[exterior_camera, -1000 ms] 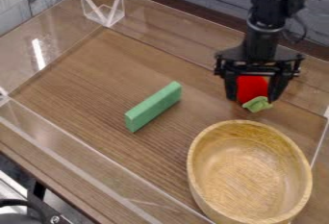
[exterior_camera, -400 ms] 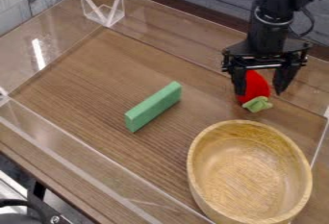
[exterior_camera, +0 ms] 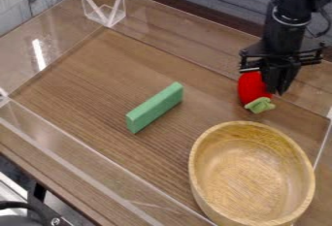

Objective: Move the red fruit to the left

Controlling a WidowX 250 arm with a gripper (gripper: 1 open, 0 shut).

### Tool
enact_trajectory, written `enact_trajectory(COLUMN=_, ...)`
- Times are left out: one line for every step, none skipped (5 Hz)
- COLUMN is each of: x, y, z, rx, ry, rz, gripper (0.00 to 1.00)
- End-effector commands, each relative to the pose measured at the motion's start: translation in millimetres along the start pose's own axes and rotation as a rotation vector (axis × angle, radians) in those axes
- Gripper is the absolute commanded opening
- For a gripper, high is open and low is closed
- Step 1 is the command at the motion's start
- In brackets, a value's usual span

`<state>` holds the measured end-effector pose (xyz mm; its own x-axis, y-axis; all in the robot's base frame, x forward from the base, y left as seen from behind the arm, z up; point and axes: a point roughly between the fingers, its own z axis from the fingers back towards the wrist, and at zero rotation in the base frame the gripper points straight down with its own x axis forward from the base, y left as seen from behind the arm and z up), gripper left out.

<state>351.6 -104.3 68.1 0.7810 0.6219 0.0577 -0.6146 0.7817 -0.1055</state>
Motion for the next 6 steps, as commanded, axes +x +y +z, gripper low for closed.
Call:
enact_trajectory(x=8.8, y=-17.9, z=35.0, rx=-0.083, ry=-0.044, rz=0.020, gripper=0.00)
enact_trajectory(x=17.5, y=-13.6, z=46.0, rx=-0.115, ry=-0.041, rz=-0.022, gripper=0.00)
enact_trajectory(x=25.7, y=-9.3, z=54.2, rx=-0.142, ry=-0.038, rz=-0.062, gripper=0.00)
enact_trajectory(x=26.9, y=-2.8, z=75.6, rx=-0.163, ry=-0.061, rz=0.011, gripper=0.00)
enact_trajectory(x=25.3, y=1.0, z=82.5, rx=-0.165, ry=-0.075, rz=0.076, gripper=0.00)
enact_trajectory(x=23.9, y=2.7, z=80.4, rx=-0.137, ry=-0.081, rz=0.109, gripper=1.00)
